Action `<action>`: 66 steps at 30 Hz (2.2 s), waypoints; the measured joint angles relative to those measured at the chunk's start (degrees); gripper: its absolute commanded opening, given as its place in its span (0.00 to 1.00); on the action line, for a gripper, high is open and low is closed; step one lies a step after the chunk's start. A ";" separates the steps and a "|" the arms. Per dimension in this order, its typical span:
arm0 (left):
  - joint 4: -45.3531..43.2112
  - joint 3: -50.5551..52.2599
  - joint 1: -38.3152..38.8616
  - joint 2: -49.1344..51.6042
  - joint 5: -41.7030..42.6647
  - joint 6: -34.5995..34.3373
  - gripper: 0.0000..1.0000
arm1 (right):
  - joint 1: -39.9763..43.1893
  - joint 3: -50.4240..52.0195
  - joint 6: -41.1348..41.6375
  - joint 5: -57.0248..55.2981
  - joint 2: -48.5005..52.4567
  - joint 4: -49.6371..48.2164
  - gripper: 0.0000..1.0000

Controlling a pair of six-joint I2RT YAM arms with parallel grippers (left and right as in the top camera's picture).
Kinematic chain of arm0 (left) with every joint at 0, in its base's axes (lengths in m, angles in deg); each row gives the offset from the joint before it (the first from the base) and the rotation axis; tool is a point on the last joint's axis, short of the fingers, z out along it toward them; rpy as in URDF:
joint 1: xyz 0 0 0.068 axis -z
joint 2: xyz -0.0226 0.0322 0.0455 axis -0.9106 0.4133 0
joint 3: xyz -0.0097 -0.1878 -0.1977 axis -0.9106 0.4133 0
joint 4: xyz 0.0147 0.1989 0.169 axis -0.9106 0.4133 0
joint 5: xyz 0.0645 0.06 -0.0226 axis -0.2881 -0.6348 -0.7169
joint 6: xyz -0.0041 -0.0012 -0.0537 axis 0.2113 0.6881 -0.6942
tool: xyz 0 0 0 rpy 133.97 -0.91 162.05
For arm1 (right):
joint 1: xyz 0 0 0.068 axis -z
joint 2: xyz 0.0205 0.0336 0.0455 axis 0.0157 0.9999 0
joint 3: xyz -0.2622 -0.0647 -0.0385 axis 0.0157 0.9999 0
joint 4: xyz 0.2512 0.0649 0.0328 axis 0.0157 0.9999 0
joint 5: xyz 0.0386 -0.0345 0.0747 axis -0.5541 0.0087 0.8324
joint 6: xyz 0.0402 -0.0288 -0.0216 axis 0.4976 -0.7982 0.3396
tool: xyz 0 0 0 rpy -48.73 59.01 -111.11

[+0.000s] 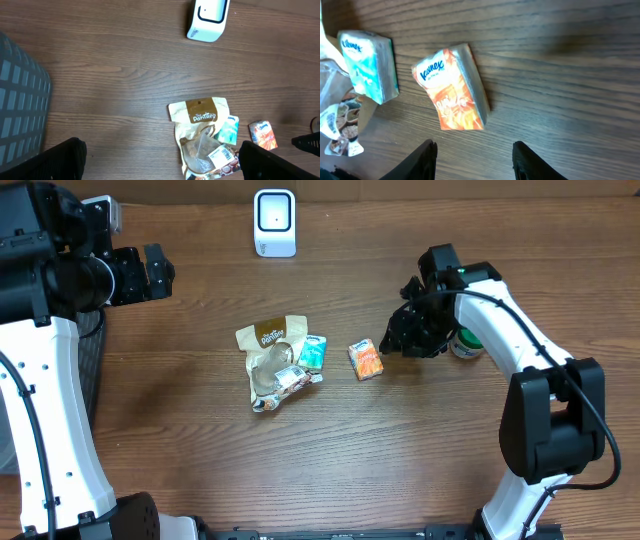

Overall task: Scan the item barcode
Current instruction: 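Grasp the orange Kleenex box with the right gripper, then lift the orange box upward toward the scanner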

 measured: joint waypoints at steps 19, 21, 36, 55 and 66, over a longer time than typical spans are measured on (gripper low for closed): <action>0.02 0.00 0.00 0.00 0.00 0.00 0.99 | -0.87 11.98 0.13 6.82 3.13 -15.76 0.33; 0.04 0.00 0.00 0.00 0.00 0.02 1.00 | -0.87 11.98 0.11 8.46 3.69 -16.72 0.27; 0.02 0.00 0.00 0.00 0.00 0.02 1.00 | -0.26 11.02 -1.53 15.37 3.69 -12.81 0.04; 0.07 0.00 0.00 0.00 0.00 0.02 0.99 | 6.95 9.46 23.85 64.94 -13.40 -34.40 0.04; 0.07 0.00 0.00 0.00 0.00 0.02 1.00 | 6.95 9.46 30.77 66.75 -13.40 -34.45 0.04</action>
